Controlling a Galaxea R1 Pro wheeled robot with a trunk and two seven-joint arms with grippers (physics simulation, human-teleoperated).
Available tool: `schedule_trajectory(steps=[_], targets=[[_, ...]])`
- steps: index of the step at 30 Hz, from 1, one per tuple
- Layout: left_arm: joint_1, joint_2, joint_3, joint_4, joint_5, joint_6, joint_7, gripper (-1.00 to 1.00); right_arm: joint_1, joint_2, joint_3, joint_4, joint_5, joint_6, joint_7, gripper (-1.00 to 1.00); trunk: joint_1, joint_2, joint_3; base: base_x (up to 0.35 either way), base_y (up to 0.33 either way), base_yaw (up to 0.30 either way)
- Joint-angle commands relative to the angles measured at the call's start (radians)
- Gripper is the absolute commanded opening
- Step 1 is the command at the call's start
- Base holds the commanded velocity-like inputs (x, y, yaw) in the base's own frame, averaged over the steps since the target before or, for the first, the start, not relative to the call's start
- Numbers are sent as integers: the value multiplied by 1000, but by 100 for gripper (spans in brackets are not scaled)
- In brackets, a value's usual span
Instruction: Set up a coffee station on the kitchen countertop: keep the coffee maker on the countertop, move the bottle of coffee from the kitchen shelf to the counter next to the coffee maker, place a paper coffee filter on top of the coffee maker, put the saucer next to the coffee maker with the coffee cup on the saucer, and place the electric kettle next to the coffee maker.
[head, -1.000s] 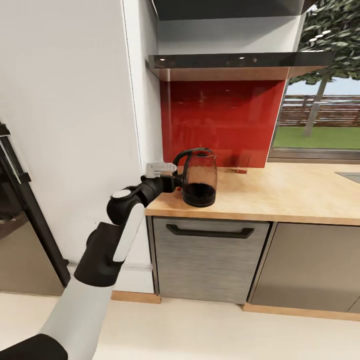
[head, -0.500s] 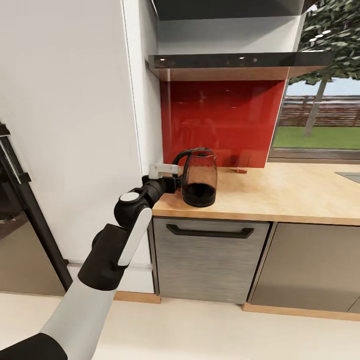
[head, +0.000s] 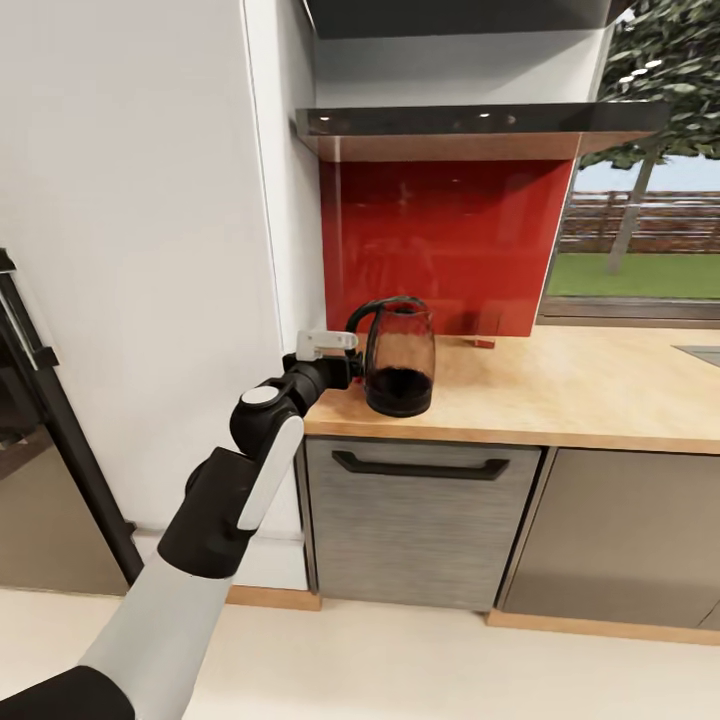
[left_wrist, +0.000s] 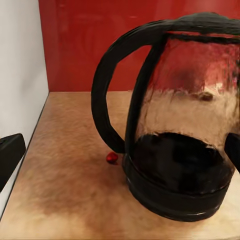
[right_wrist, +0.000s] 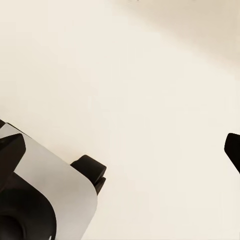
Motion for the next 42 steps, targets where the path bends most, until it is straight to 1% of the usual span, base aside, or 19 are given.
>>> schedule_trajectory(steps=[1, 16, 42], targets=[[-1, 0, -1, 1, 11, 3, 9, 100, -1, -1, 6, 0, -10, -2, 3, 100, 0, -1, -1, 158, 0, 0], [-1, 1, 0, 26, 11, 2, 9, 100, -1, -1, 6, 0, -10, -2, 3, 100, 0, -1, -1, 124, 0, 0], [-1, 2, 1, 32, 12, 1, 9, 100, -1, -1, 6, 0, -10, -2, 4, 100, 0, -1, -1, 23, 13, 0]])
